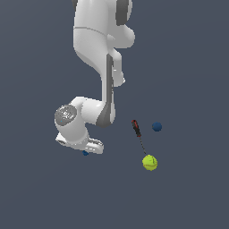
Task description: Pick up a designated object from a clutter of objects.
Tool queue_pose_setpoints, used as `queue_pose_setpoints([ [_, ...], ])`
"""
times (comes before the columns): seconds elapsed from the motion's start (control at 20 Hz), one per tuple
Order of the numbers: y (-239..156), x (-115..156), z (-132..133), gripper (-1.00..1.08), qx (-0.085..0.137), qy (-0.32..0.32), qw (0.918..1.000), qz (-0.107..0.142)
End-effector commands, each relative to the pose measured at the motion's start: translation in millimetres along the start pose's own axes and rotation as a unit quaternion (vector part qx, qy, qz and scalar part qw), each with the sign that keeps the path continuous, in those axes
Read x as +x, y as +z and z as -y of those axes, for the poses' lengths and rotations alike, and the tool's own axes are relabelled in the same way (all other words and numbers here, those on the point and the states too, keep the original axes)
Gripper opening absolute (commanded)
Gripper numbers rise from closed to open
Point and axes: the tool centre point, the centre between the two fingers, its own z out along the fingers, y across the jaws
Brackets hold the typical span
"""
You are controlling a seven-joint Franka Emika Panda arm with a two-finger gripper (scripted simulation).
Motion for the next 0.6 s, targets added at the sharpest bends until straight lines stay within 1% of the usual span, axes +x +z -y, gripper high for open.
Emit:
queue_pose_setpoints([
  [0.0,0.1,0.2,0.0,-1.0,0.0,0.0,1.0,0.0],
  [0.55,-4.1,-2.9,2.2,-1.0,0.0,0.0,1.0,0.0],
])
